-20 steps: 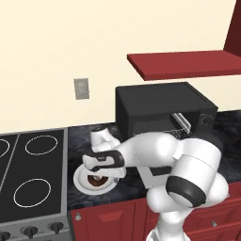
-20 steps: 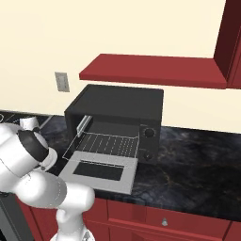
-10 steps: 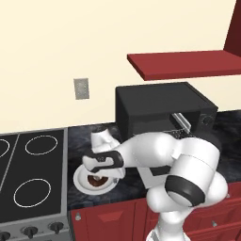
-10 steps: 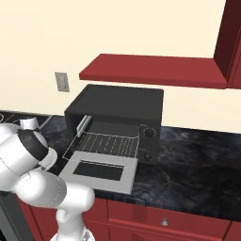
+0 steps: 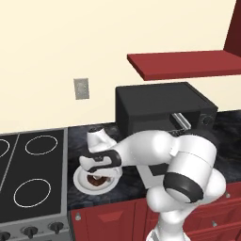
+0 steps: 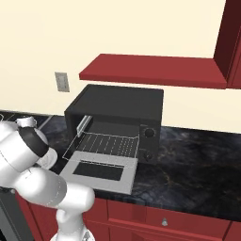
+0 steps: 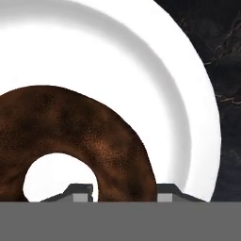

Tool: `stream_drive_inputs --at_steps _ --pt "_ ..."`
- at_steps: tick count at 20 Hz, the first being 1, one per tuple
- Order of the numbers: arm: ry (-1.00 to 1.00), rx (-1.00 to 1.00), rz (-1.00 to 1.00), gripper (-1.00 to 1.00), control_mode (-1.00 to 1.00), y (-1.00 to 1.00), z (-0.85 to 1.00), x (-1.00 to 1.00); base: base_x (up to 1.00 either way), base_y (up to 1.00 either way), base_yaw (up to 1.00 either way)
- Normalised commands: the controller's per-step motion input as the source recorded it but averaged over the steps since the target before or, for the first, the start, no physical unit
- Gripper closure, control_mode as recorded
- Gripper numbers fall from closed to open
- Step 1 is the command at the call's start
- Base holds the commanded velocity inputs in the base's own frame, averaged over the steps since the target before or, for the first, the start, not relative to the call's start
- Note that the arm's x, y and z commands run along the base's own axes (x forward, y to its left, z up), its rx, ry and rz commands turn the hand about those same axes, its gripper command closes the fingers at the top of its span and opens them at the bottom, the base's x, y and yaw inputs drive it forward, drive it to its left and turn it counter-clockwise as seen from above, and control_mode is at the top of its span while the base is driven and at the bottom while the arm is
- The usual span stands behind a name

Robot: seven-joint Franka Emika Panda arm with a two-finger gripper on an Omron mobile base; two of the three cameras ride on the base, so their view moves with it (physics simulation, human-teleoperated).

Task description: Pick up the bagel from the plate, place it on the toaster oven rack, close the door, and set the timer.

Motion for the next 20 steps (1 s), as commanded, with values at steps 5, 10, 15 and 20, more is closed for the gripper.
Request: stream_drive_inputs --at_steps 5,10,15,20 --pt "-0.22 0.02 0.00 1.00 -1.00 -0.20 0.92 -0.71 0.00 0.00 0.00" --pt "-0.06 0.08 0.00 1.00 -1.00 -0.66 1.00 -0.72 0.00 0.00 0.00" --pt "0.01 0.11 0.00 1.00 -1.00 -0.92 1.00 -0.34 0.00 0.00 0.00" --pt "0.00 0.03 0.00 1.00 -1.00 -1.00 0.98 -0.04 0.00 0.00 0.00"
